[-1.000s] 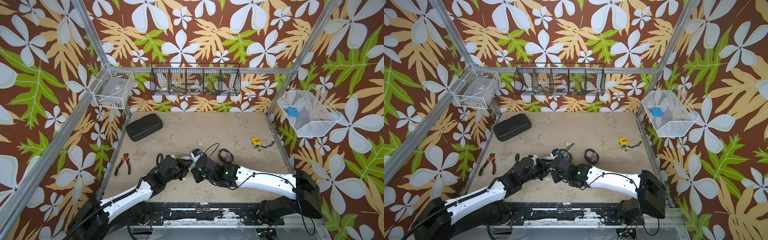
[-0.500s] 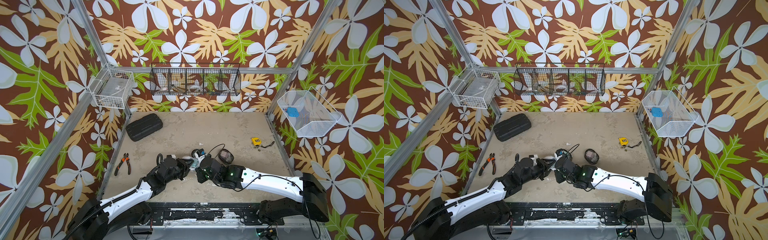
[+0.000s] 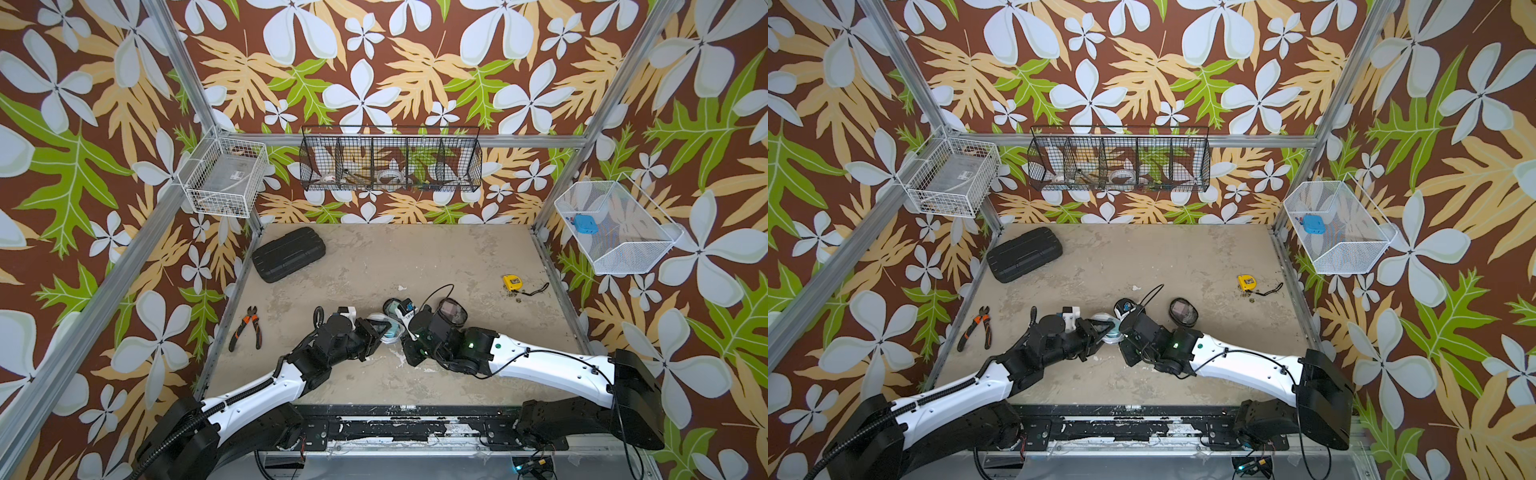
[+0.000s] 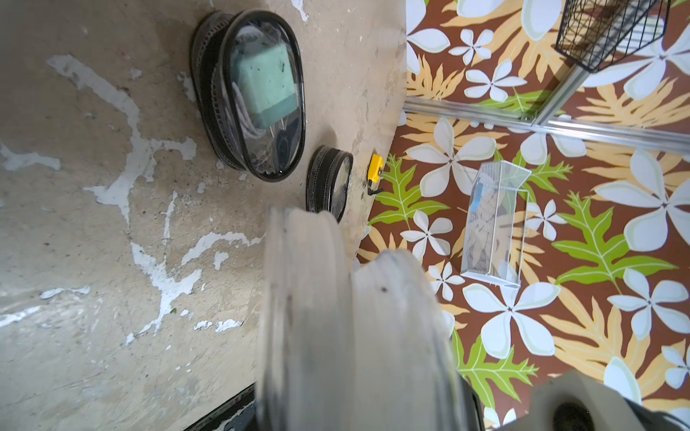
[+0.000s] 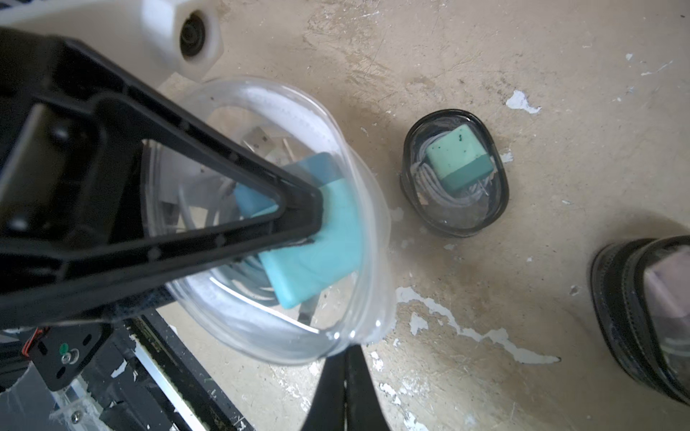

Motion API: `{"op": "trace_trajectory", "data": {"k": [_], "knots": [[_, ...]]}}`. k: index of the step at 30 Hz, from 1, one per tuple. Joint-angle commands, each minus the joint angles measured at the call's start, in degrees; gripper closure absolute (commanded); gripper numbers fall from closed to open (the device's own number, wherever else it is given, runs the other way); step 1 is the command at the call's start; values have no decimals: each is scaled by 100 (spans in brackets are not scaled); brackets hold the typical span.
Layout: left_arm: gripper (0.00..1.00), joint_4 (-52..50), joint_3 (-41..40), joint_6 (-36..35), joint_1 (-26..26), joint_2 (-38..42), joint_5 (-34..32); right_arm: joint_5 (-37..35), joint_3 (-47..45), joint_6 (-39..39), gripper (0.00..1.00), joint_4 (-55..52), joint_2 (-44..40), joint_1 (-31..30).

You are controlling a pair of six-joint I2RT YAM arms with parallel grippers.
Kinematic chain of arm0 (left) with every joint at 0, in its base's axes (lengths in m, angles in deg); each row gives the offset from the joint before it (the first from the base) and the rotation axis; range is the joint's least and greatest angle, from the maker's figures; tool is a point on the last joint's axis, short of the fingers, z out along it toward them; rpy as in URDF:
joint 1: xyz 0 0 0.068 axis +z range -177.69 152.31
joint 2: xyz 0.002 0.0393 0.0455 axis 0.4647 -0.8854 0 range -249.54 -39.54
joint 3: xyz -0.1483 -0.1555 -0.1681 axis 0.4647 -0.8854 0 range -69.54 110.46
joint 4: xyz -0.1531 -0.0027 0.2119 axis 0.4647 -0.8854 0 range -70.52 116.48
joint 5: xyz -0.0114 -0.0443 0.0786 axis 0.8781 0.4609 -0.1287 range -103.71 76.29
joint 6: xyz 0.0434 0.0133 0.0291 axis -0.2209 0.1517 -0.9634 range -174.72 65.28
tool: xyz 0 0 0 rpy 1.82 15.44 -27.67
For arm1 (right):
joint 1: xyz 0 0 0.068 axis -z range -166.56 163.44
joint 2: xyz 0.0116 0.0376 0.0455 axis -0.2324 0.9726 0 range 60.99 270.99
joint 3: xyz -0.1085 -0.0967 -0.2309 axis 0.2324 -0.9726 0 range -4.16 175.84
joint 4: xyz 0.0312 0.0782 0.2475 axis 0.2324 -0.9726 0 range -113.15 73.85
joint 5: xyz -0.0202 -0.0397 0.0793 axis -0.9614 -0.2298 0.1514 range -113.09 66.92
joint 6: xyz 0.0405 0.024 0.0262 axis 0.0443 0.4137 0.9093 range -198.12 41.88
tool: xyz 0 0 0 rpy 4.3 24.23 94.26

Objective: Pack away charging kits
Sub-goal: Zip the zipper on the storage bag.

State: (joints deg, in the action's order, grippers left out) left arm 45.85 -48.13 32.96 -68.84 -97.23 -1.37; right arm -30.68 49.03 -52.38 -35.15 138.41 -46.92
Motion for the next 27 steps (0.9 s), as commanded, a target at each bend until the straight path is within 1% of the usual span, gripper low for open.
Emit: {"op": "trace_trajectory", "data": {"k": [1,4,8,11,14,16,18,19,21,23,26,27], "knots": [[100,7,-120,-669,97,132,824,-672,42,-453,100,-532,-27,125],[100,8,-163,-1049,226,166,1320,-786,48,-591,100,-542,-43,206],[100,-414,-90,-1647,347,283,1754,-1120,237,-609,100,-654,-52,222],[100,-426,-95,-1956,420,355,2081,-951,259,-665,100,-544,-28,220],[100,-572,6,-2388,545,364,2372,-504,160,-826,100,-285,32,231],[100,-889,143,-2803,645,355,2495,204,144,-1067,100,-201,43,232],[100,-1143,284,-3243,688,404,2465,816,185,-1231,100,-337,-105,229],[100,-1342,373,-3481,703,428,2388,900,232,-1268,97,-540,-243,227],[100,-1497,481,-3912,707,429,2365,939,360,-1400,85,-1008,-595,279],[100,-1307,488,-4183,707,383,2634,1287,503,-1515,80,-1342,-975,505],[99,-1017,548,-4478,703,136,3348,2260,576,-1527,69,-1206,-1433,1002],[99,-1004,614,-4611,691,42,3593,2683,576,-1475,62,-1028,-1503,1182]]}}
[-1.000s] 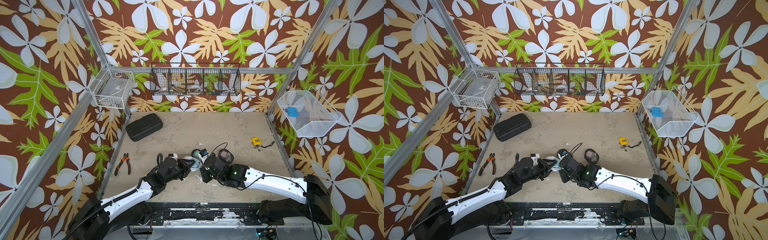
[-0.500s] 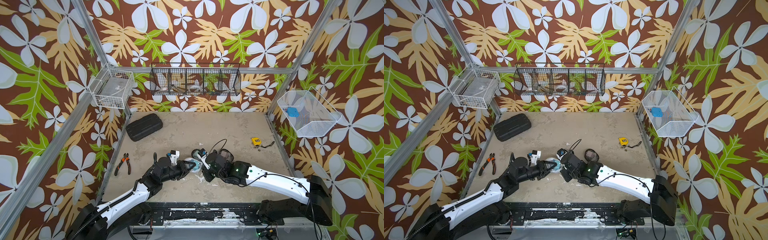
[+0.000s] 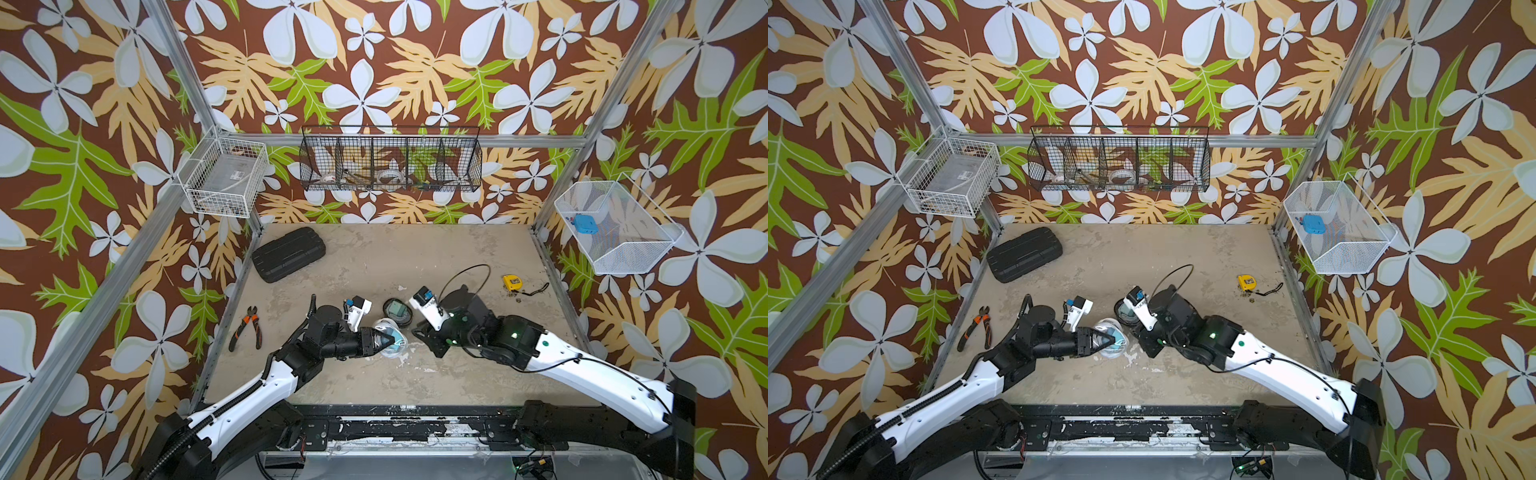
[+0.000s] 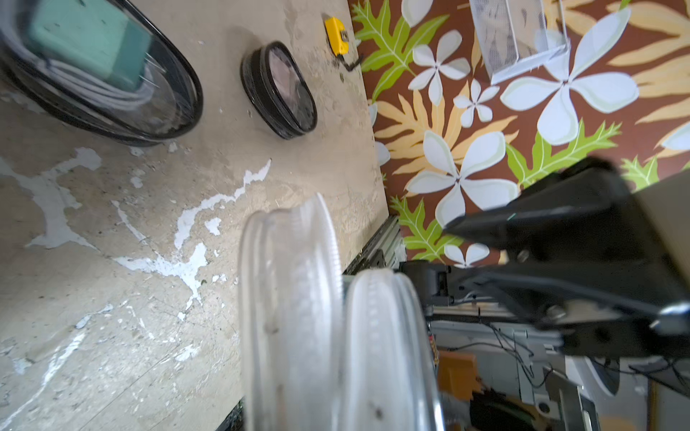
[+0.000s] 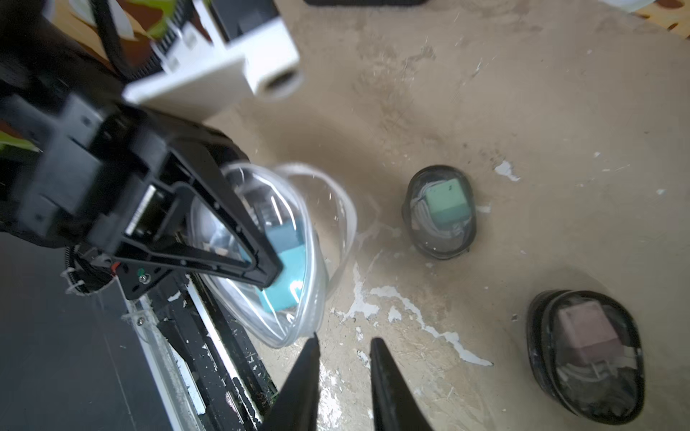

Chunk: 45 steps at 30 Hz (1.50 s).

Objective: Pack away charging kits
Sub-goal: Zip the zipper on the storage bag, then adjust the storage bag.

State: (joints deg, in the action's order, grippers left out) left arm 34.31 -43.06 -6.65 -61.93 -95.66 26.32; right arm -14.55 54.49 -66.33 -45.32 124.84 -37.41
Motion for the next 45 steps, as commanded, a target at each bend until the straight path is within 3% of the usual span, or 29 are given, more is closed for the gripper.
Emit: {"op": "trace_trajectory", "data": {"k": [1,4,7,10,14,21,31,39,43,45], "knots": [[99,139,167,-776,-3,-187,1013,1491,8,-35,53,138,-163,389],[98,124,292,-1111,-66,-217,1415,1969,28,-7,35,399,-36,517],[96,138,403,-1293,-230,-232,1761,2448,1,-27,27,461,148,520],[96,1,562,-1492,-415,-321,1806,2905,-159,73,25,648,167,528],[94,33,635,-1576,-450,-409,1827,3004,-427,252,25,865,10,528],[92,-100,782,-1801,-477,-532,1733,3457,-717,484,41,1130,42,577],[79,-630,1017,-2210,-478,-576,1049,3662,-1061,996,99,1637,92,583],[69,-596,936,-2188,-469,-441,1047,3516,-1385,1548,100,2093,13,582],[54,-150,681,-1752,-450,-196,1244,3369,-1727,2388,100,2906,-251,586],[51,286,497,-1350,-443,-6,1326,3270,-1802,2643,100,3115,-317,594]]}}
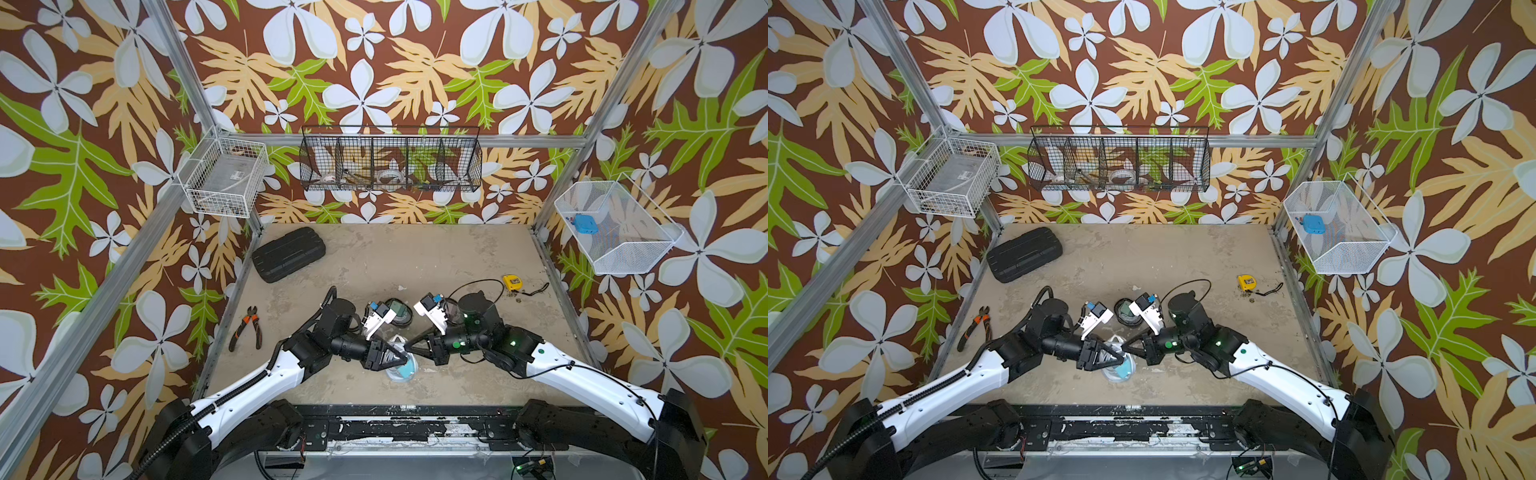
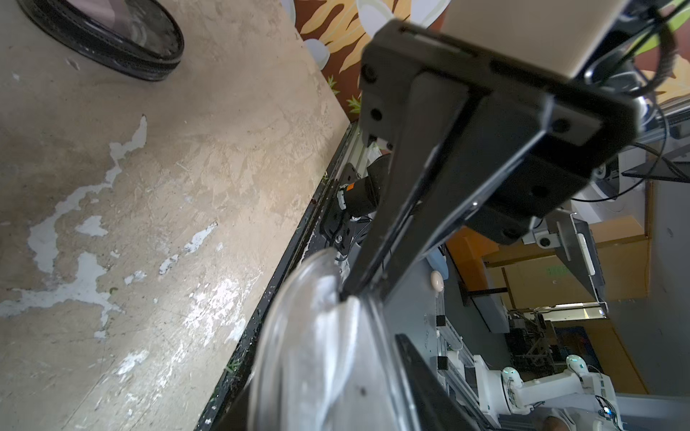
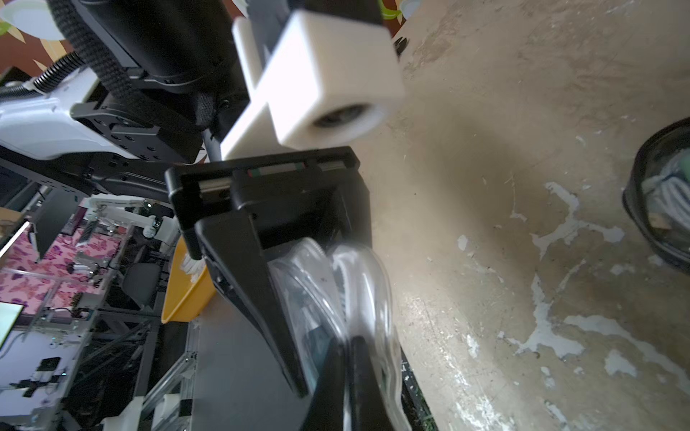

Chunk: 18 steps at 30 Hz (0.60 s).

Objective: Pack away charging kits
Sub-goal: Adjust the storage bag.

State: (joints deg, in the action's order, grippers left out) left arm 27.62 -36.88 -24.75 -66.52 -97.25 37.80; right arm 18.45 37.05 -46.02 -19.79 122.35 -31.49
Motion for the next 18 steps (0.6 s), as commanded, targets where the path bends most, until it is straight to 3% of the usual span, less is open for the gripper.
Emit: {"op": "trace_trajectory", "data": {"k": [1,6,9,18], "knots": [[48,1290,-245,745,24,254,179,-89,-105,741,100,668,-125,-6],[38,3495,-988,2411,24,513,190,-468,-391,1491,100,1259,-303,-7],[35,4315,-1239,2998,25,480,142,-655,-610,2028,100,1714,-333,-1],[36,4333,-1568,3204,15,560,-77,-1175,-444,2292,100,1875,-398,-4]]}}
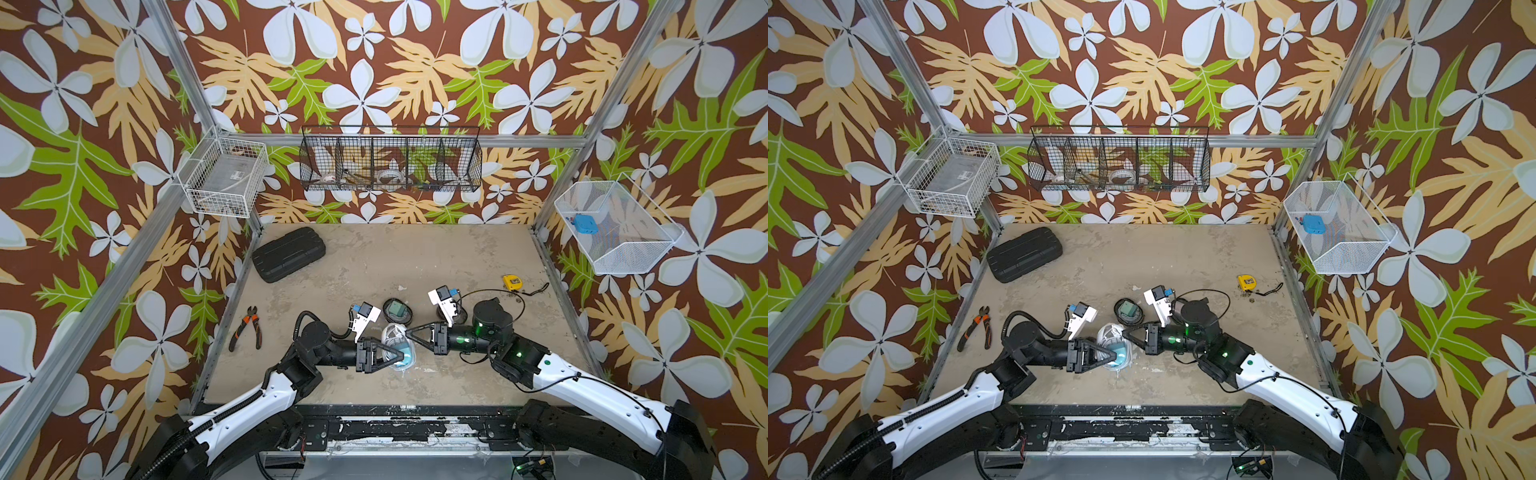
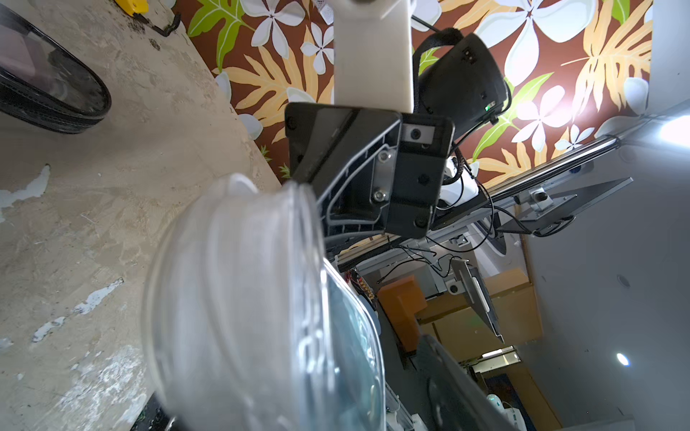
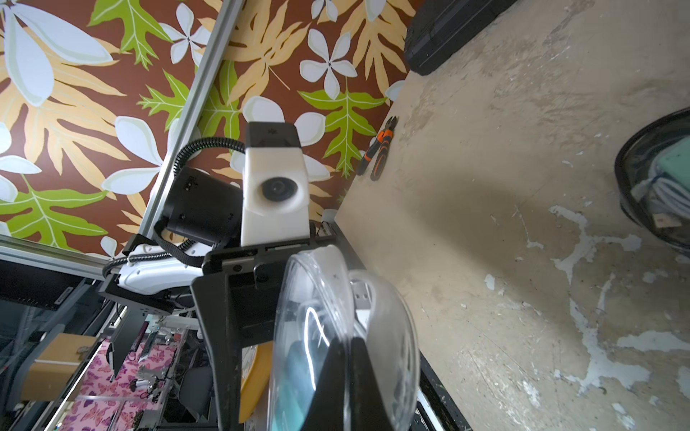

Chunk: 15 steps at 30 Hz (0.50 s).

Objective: Pack away charging kits
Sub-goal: Adjust the storage bag.

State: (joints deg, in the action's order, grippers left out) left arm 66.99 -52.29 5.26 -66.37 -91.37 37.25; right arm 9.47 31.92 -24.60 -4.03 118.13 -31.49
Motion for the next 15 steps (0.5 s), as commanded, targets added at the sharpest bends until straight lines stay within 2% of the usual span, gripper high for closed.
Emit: {"op": "trace_trajectory", "data": {"k": [1,8,15], "knots": [[38,397,-42,213,-5,-37,-72,-268,112,136,100,297,63,1],[48,333,-12,258,0,-90,-509,-170,334,-82,100,107,266,-17],[51,910,-114,640,1,-139,-710,-213,397,-293,100,-103,272,-73]]}}
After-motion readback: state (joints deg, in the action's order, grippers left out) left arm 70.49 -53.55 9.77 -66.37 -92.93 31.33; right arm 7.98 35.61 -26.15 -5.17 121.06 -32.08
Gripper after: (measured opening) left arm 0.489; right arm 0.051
